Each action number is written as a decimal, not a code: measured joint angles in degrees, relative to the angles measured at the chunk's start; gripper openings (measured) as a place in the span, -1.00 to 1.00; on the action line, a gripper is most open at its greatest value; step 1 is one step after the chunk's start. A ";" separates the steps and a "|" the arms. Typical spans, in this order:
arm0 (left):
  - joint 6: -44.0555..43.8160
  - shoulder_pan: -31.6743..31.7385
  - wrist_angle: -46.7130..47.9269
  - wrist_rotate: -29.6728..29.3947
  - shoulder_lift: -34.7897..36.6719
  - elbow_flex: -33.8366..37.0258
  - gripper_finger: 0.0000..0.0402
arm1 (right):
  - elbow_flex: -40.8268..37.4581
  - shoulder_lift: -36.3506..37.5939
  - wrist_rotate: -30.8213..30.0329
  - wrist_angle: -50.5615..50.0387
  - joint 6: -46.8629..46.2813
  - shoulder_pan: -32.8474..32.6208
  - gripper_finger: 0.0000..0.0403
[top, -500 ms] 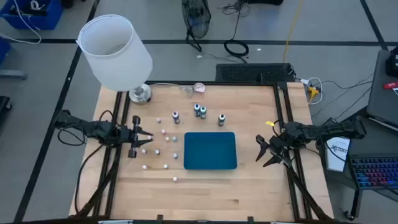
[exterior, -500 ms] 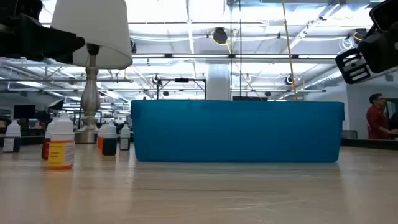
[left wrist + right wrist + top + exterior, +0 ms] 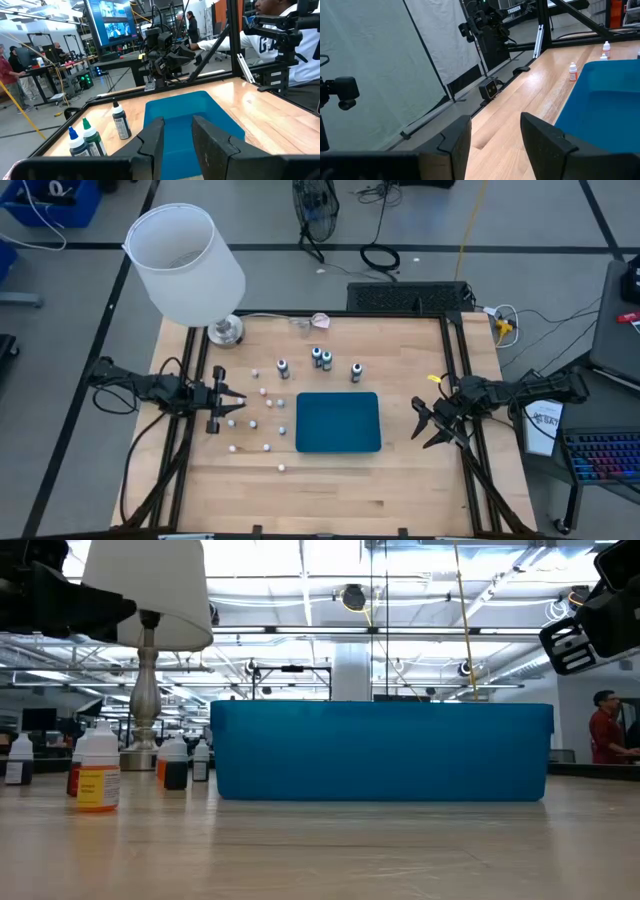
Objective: Pick & Place food coloring
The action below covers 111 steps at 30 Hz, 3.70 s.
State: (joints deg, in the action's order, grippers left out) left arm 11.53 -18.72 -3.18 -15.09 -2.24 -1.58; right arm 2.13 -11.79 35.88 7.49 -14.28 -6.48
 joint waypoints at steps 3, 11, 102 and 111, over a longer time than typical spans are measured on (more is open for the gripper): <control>0.00 0.00 0.00 0.00 0.01 0.00 -0.47 | 0.00 0.00 0.02 -0.02 0.02 0.02 -0.21; 0.00 0.00 0.00 0.00 0.02 0.00 -0.47 | 0.00 -0.01 0.00 -0.01 0.01 0.01 -0.21; 0.00 -0.04 0.00 0.00 0.02 0.00 -0.47 | 0.00 0.00 -22.71 5.65 -2.49 0.02 -0.21; 0.00 -0.04 0.00 0.00 0.02 0.00 -0.47 | 0.00 -0.02 -22.79 5.60 6.05 0.02 -0.21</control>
State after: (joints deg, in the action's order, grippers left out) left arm 11.53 -18.76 -3.18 -15.09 -2.22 -1.58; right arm 2.13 -11.81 13.09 13.08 -8.23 -6.46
